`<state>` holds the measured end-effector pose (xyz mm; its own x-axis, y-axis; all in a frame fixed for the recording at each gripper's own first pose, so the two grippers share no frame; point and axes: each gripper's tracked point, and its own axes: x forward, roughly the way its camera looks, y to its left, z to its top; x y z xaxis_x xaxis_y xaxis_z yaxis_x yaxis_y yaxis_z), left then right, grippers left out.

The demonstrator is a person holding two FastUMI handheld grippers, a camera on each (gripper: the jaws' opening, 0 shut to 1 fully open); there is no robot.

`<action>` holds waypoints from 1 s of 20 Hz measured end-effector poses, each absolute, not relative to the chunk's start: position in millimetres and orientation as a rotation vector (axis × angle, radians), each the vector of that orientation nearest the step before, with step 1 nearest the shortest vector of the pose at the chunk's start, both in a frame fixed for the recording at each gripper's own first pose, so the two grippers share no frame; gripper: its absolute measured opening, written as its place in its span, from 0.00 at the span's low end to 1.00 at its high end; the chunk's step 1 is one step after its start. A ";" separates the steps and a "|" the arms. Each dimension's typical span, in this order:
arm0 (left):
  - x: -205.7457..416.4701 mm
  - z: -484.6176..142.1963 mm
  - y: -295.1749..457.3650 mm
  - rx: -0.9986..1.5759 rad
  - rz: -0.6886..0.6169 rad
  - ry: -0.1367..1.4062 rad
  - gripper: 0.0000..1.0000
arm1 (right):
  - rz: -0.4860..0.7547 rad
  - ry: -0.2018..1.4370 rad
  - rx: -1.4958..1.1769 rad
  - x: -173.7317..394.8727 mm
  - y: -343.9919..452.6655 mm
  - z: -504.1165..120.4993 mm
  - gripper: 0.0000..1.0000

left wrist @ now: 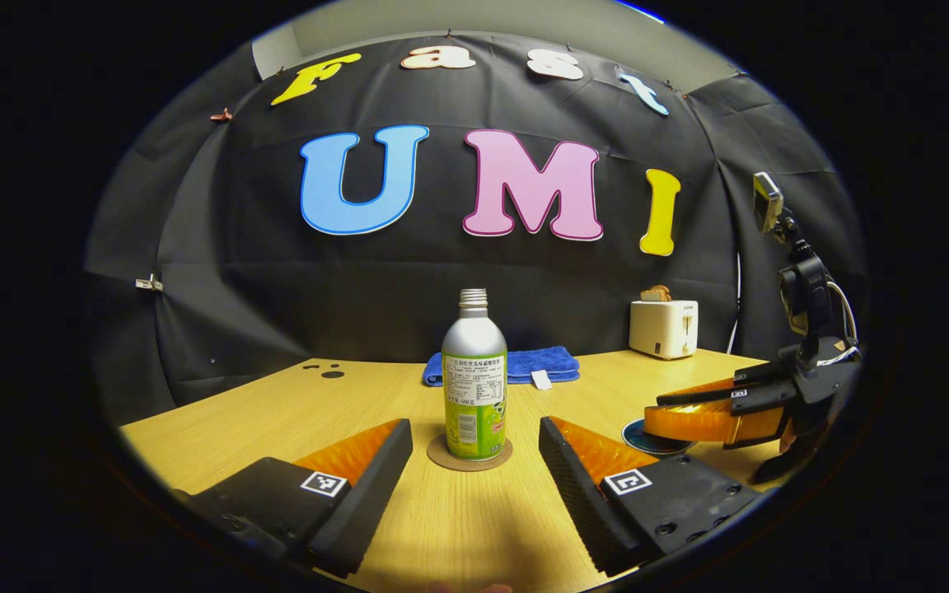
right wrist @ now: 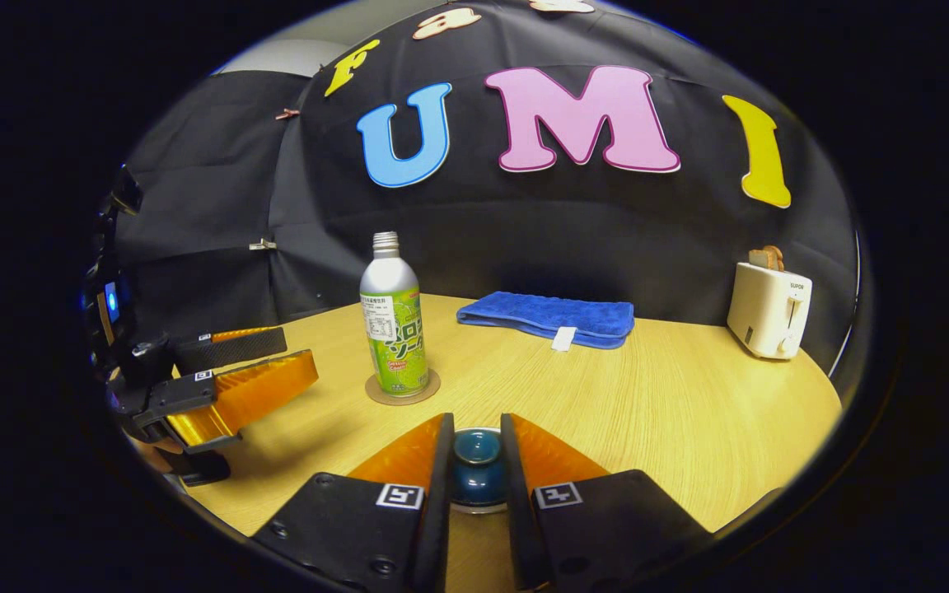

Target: Open the teacup lid with one hand, grasp the water bottle and pour water into the teacup with the other hand; after pouring, place the water bottle on the coaster and then close the teacup lid.

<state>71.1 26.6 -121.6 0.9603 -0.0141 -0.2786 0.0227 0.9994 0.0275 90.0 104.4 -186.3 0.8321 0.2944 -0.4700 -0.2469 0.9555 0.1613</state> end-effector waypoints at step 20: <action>76.8 -122.6 29.5 0.035 0.012 0.279 0.98 | 0.178 0.272 0.121 49.0 34.2 -145.0 0.92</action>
